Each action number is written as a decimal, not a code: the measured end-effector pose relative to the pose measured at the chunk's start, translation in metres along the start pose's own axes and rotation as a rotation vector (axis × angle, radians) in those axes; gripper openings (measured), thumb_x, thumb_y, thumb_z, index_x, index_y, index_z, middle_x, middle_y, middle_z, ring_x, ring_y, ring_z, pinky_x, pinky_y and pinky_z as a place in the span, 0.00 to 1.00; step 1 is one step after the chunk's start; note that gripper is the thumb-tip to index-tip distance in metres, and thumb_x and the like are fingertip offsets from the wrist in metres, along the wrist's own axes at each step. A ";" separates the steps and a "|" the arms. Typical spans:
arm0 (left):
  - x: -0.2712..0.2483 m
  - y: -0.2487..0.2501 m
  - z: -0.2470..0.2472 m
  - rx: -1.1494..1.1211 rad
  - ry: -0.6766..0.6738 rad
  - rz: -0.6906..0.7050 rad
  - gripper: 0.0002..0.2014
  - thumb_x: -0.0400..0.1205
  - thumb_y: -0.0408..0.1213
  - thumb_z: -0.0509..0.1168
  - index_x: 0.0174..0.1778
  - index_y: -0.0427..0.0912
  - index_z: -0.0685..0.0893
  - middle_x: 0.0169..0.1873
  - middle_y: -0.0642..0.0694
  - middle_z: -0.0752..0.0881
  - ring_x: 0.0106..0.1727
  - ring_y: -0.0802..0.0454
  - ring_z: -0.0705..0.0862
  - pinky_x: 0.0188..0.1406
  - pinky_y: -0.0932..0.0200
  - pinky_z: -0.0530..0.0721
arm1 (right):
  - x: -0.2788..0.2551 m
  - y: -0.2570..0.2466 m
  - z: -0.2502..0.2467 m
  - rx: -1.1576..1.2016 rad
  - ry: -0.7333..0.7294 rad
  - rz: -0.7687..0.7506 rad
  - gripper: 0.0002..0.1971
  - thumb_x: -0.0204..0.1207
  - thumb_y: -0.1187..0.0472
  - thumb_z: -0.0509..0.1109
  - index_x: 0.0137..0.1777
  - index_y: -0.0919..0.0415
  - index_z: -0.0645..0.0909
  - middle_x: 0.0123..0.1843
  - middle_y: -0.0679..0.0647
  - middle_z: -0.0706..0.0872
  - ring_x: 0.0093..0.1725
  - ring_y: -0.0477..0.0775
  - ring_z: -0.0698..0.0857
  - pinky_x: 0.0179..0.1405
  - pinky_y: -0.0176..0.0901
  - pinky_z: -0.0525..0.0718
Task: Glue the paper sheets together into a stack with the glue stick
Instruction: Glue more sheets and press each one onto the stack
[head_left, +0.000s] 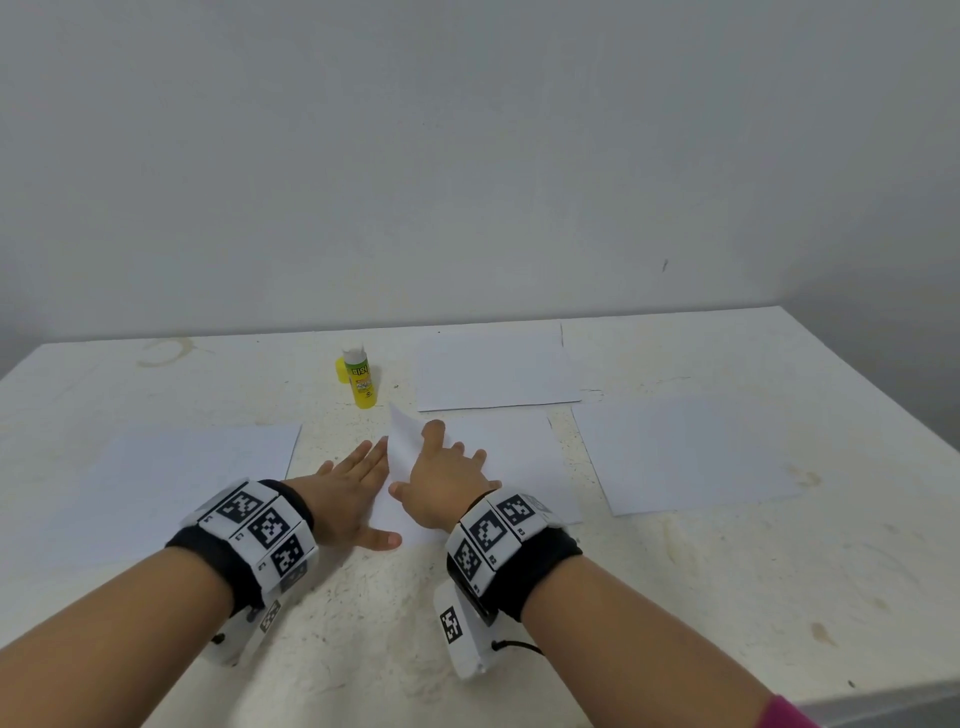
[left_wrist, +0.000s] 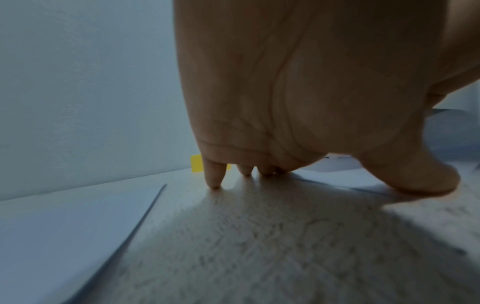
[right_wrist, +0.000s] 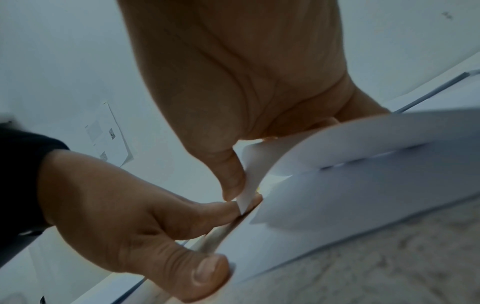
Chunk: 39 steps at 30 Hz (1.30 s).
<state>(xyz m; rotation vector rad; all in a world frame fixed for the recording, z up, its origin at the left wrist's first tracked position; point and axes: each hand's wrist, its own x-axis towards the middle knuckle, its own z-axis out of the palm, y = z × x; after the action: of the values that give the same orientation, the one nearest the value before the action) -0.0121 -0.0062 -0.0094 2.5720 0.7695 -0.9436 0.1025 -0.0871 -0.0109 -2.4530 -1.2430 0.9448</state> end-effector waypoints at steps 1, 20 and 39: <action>0.000 0.000 0.000 0.009 -0.001 -0.001 0.80 0.36 0.89 0.29 0.81 0.39 0.27 0.81 0.43 0.26 0.82 0.46 0.28 0.81 0.39 0.44 | -0.001 0.000 0.000 -0.003 -0.003 -0.008 0.36 0.78 0.45 0.67 0.77 0.51 0.50 0.75 0.62 0.66 0.78 0.71 0.58 0.69 0.74 0.66; 0.002 -0.004 0.010 -0.055 0.022 -0.173 0.66 0.64 0.84 0.44 0.76 0.34 0.22 0.76 0.42 0.19 0.81 0.45 0.26 0.79 0.34 0.40 | 0.006 0.000 -0.006 -0.291 -0.081 -0.126 0.29 0.82 0.42 0.58 0.76 0.60 0.67 0.74 0.64 0.74 0.79 0.65 0.64 0.79 0.65 0.54; -0.007 -0.007 0.005 0.047 -0.007 -0.167 0.55 0.79 0.66 0.56 0.80 0.34 0.27 0.80 0.41 0.26 0.83 0.45 0.31 0.82 0.41 0.46 | 0.005 0.000 -0.010 -0.335 -0.111 -0.132 0.26 0.85 0.48 0.56 0.79 0.59 0.66 0.79 0.60 0.70 0.81 0.62 0.60 0.80 0.63 0.54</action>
<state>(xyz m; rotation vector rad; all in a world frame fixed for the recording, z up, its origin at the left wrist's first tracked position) -0.0229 -0.0054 -0.0091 2.5747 0.9833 -1.0304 0.1110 -0.0828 -0.0059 -2.5477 -1.7019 0.9104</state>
